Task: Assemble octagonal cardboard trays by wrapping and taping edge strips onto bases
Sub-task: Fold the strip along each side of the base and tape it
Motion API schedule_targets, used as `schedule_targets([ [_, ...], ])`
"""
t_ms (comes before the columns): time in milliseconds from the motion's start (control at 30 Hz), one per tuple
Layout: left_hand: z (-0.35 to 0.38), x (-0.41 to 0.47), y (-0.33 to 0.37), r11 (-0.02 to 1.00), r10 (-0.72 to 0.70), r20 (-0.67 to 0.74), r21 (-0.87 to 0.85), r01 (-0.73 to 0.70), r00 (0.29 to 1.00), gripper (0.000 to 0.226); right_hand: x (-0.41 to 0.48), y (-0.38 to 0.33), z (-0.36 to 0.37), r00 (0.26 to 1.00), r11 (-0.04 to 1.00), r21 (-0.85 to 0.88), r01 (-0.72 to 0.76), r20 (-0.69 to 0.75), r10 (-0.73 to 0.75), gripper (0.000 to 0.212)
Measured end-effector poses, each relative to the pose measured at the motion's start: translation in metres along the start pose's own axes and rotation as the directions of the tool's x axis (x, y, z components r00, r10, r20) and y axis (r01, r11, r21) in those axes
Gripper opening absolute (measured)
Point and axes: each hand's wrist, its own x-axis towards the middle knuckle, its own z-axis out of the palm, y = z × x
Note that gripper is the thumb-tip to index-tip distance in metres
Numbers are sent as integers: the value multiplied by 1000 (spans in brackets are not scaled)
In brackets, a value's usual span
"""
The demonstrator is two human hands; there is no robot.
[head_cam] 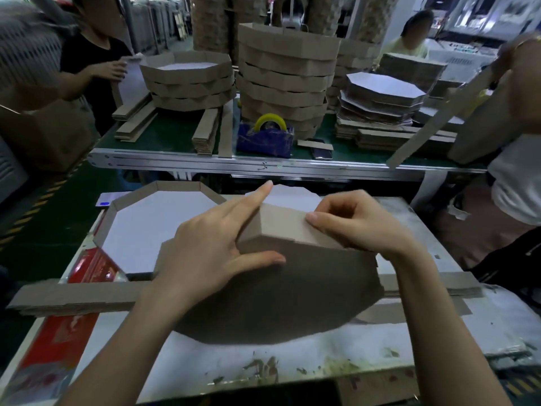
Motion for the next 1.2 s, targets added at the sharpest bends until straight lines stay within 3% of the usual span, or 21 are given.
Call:
schedule_targets([
  [133,18,-17,-12,993,-91,16,-76,92,996,89,7,-16,0,1000,982,-189,2,-16,-5,30],
  [233,22,-24,-23,984,-143,-10,-109,141,990,90,10,-20,11,999,974,-222,-37,25,44,27],
  [500,15,-32,-27,999,-32,-21,-30,31,999,70,13,-25,48,1000,978,-210,-8,21,13,26],
  [633,13,-33,-26,997,-48,-24,-59,47,999,63,15,-26,46,998,960,-275,-55,3,59,35],
  [833,9,-31,-24,997,-13,2,-78,13,1000,49,9,-25,42,998,975,-211,-64,-34,58,36],
  [1067,3,-7,-13,994,64,130,-96,-51,989,39,10,-19,45,995,984,-150,-97,-6,97,40],
  [1133,4,1,-11,995,60,155,-94,-46,986,39,13,-13,43,990,987,-115,-110,-98,99,35],
  [1200,5,5,-13,998,46,160,-60,-37,986,41,20,1,38,949,990,35,-135,-282,139,27],
])
